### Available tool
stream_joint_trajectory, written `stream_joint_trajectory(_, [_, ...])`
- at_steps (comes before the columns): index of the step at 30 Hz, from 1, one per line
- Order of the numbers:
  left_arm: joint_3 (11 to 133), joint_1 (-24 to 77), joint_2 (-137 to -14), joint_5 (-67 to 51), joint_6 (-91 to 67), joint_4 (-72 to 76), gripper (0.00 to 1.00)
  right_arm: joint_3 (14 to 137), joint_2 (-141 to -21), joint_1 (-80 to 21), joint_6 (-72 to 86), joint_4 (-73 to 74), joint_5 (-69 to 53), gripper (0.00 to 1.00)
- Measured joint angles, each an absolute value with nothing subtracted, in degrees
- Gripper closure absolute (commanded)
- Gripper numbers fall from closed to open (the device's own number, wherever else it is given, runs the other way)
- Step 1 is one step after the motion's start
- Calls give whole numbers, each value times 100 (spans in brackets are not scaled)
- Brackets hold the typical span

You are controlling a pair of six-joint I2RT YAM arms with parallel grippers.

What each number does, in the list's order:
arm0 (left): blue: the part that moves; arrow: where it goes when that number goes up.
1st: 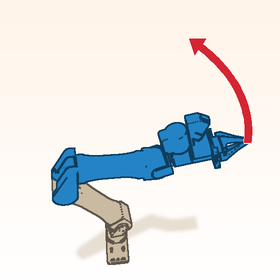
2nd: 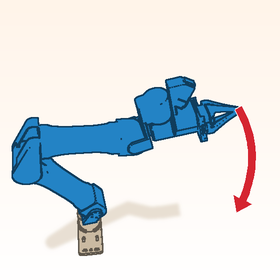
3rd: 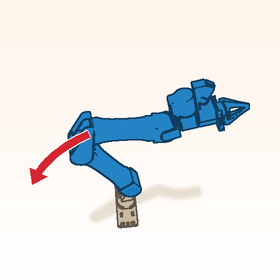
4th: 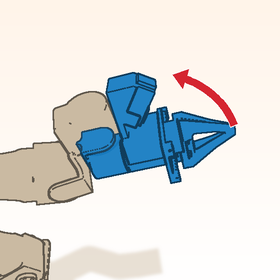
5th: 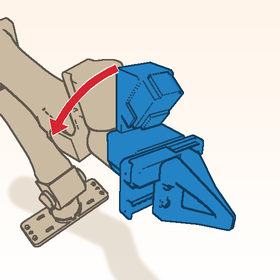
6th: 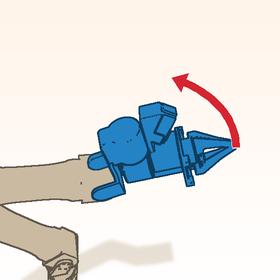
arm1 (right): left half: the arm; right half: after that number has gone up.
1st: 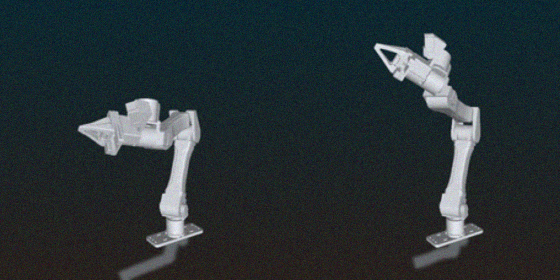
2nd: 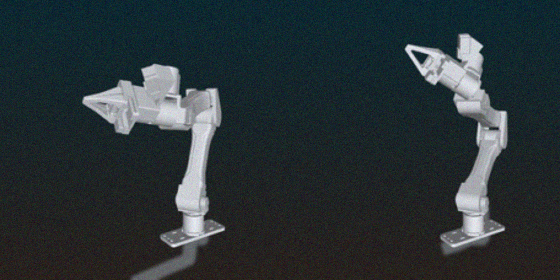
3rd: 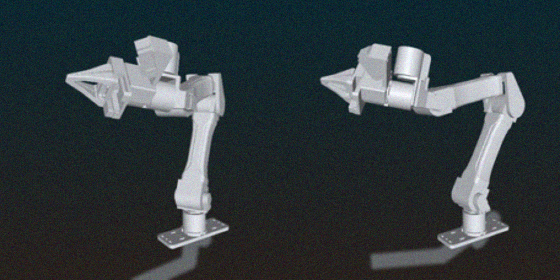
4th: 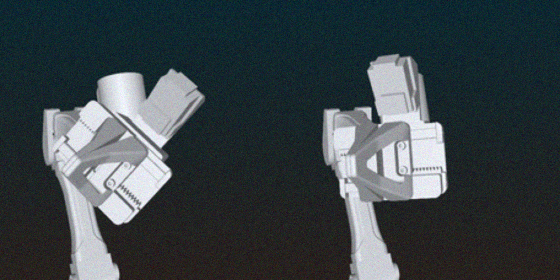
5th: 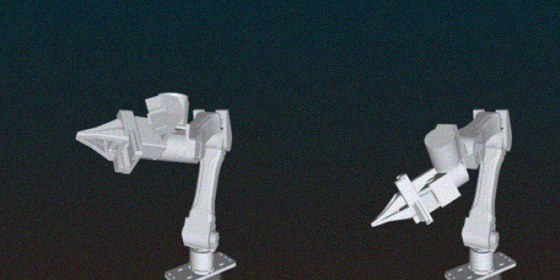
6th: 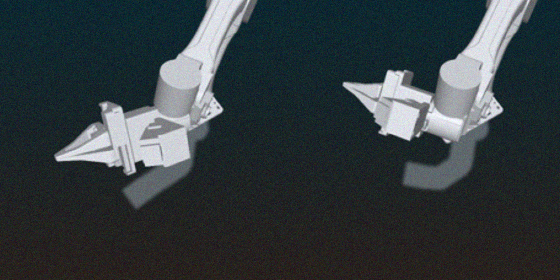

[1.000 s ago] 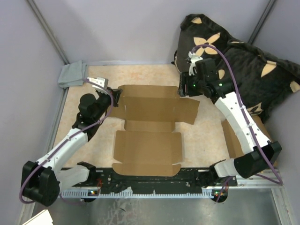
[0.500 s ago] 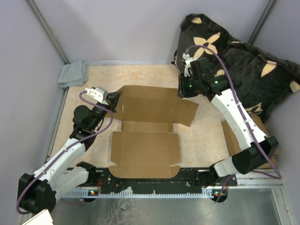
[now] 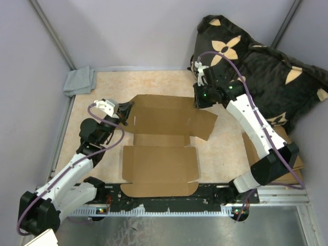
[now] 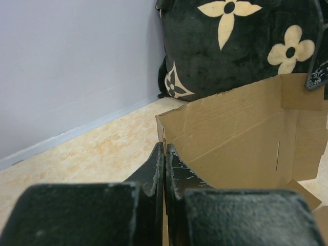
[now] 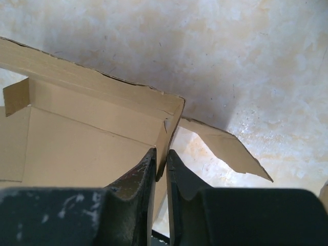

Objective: Fold the paper box

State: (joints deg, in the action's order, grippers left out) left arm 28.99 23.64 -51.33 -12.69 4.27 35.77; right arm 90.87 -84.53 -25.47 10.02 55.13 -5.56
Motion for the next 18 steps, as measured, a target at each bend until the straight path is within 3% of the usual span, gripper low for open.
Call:
stream_joint_trajectory(2, [2882, 2375, -5105, -1267, 456, 3605, 100, 9087, -8497, -2550, 993, 5513, -565, 100])
stream_joint_trajectory(4, [2869, 2375, -5087, -1262, 482, 3607, 94, 9087, -8521, -2550, 976, 5522, -545, 100])
stream_joint_trajectory(9, [2867, 2399, -5074, -1155, 449, 3601, 43, 9032, -8521, -2598, 1026, 5463, -395, 100])
stream_joint_trajectory(10, [2869, 2405, -5063, -1127, 408, 3583, 39, 8952, -8503, -2641, 1041, 5384, -346, 100])
stream_joint_trajectory(18, [3295, 2414, -4606, -873, 150, 2475, 37, 6973, -7623, -3684, 1164, 3822, 701, 100])
